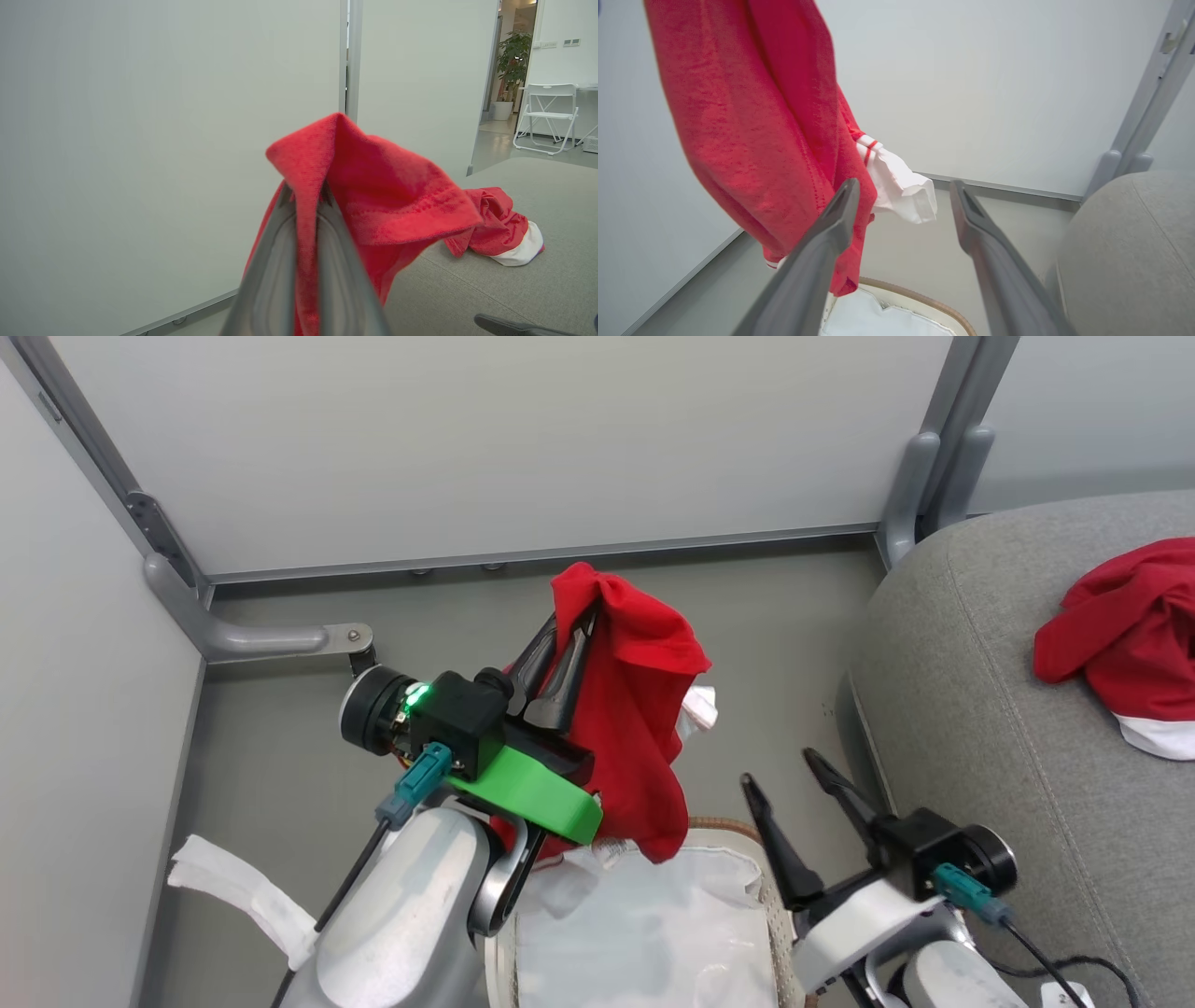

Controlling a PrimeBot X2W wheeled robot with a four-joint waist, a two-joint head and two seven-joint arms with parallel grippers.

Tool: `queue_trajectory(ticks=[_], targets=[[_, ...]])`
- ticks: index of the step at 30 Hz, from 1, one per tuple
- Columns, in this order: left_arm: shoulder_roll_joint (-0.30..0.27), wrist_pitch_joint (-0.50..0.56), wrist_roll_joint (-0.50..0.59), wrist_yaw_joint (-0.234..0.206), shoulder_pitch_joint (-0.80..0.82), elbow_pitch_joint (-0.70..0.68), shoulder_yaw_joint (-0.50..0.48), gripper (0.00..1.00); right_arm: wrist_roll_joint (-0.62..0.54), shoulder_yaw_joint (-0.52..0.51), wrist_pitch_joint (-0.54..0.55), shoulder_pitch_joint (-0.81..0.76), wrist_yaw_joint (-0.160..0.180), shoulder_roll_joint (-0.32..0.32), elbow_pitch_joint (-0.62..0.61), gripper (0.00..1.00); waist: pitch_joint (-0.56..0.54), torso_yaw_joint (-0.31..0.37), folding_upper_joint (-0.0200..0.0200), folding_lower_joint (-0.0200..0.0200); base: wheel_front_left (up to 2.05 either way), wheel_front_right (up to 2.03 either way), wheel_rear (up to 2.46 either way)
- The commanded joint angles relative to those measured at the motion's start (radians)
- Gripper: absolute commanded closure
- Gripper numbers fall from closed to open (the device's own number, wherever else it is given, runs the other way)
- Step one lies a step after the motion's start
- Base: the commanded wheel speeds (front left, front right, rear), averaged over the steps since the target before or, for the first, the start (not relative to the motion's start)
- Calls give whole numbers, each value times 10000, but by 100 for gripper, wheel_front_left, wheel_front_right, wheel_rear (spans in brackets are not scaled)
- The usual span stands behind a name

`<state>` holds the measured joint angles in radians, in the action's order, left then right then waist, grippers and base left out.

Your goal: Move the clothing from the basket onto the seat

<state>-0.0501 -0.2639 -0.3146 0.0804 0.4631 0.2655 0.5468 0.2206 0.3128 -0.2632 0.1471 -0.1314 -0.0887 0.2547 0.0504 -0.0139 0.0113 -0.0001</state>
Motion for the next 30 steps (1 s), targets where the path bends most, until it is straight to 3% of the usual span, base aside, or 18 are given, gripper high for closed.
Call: queue_trajectory(ticks=[1, 5, 11, 18, 26, 27, 28, 29, 30], targets=[[-18, -7, 20, 44, 156, 36, 0, 100, 5, 463, -21, 302, 14, -215, -219, 0, 28, -11, -113, 1, 0, 0, 0], [-20, -7, -107, 78, 188, 71, 144, 100, -441, 1524, -21, 1123, 14, -738, -1282, 0, 106, -114, -113, 1, 0, 0, 0], [-20, -7, -282, 143, 189, 68, 517, 100, -576, 1917, -20, 2044, 14, -887, -2039, 0, 148, -420, -113, 1, 0, 0, 0], [-15, -7, -651, 217, 240, -231, 1370, 100, -480, 2066, -20, 2531, 14, -613, -1048, 0, 101, -902, -113, 1, 0, 0, 0], [-13, -7, -1137, 160, 293, -511, 2233, 100, 259, 2991, -21, 2941, 14, -175, 1620, 0, 13, -1317, -113, 1, 0, 0, 0], [-12, -9, -1196, 126, 324, -559, 2311, 100, 353, 3112, -21, 3021, 14, -100, 1968, 27, 14, -1352, -113, 1, 0, 0, 0], [-13, -7, -1247, 95, 335, -593, 2380, 100, 504, 3169, -21, 3048, 14, -27, 2177, 70, 13, -1376, -113, 1, 0, 0, 0], [-10, -9, -1307, 72, 342, -624, 2460, 100, 660, 3263, -21, 3109, 14, 31, 2405, 100, 21, -1403, -113, 1, 0, 0, 0], [-12, -9, -1347, 49, 346, -642, 2500, 100, 764, 3321, -21, 3168, 14, 60, 2522, 100, 32, -1419, -113, 1, 0, 0, 0]])
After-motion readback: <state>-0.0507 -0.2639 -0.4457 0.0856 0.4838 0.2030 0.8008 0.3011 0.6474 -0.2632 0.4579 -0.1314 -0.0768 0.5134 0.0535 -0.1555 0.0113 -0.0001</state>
